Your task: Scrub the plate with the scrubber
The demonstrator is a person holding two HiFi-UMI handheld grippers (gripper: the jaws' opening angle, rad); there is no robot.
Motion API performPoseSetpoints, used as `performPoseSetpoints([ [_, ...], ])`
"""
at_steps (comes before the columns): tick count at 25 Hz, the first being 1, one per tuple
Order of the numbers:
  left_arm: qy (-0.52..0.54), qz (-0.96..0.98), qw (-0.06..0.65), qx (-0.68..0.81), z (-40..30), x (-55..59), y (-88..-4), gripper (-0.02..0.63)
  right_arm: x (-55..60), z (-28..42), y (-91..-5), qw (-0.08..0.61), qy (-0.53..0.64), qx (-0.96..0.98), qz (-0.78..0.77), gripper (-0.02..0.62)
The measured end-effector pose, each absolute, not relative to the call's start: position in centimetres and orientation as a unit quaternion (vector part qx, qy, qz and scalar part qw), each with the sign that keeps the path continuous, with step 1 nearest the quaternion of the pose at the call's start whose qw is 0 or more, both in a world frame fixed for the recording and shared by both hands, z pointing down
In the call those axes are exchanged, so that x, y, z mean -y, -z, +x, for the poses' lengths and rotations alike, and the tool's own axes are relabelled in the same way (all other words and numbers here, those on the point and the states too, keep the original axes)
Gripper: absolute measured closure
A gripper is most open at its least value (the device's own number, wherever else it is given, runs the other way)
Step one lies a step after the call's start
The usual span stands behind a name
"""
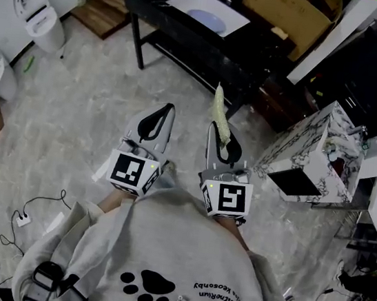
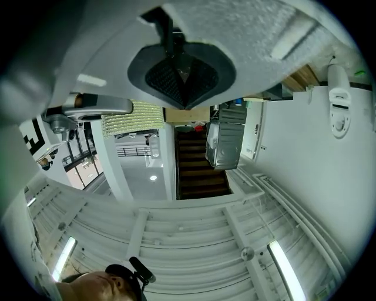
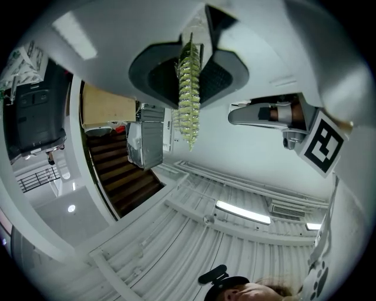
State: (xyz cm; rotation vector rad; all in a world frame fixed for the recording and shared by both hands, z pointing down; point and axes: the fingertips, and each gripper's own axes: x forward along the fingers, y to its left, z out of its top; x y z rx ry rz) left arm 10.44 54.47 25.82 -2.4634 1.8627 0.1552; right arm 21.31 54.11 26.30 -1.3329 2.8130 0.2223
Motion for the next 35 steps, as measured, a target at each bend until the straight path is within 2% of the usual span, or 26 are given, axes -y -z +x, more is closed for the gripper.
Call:
performPoseSetpoints([
  [13, -0.052, -0.806, 0.028, -0.588, 4.7, -41.2, -25.8, 0.606, -41.6, 15.8, -26.4, 0.009, -0.075, -0.890, -0.449, 0.522],
  [26, -0.049, -0.796, 0.002, -0.603, 2.6, -39.1, -29.4, 0.606, -38.9, 14.3, -28.8, -0.021, -0.073, -0.893, -0.443, 0.522],
  [35, -0.057, -0.778, 0.001, -0.626, 1.2, -35.5, -29.2, 0.606, -34.5, 11.8, -28.2, -0.010, -0.088, -0.912, -0.401, 0.522],
])
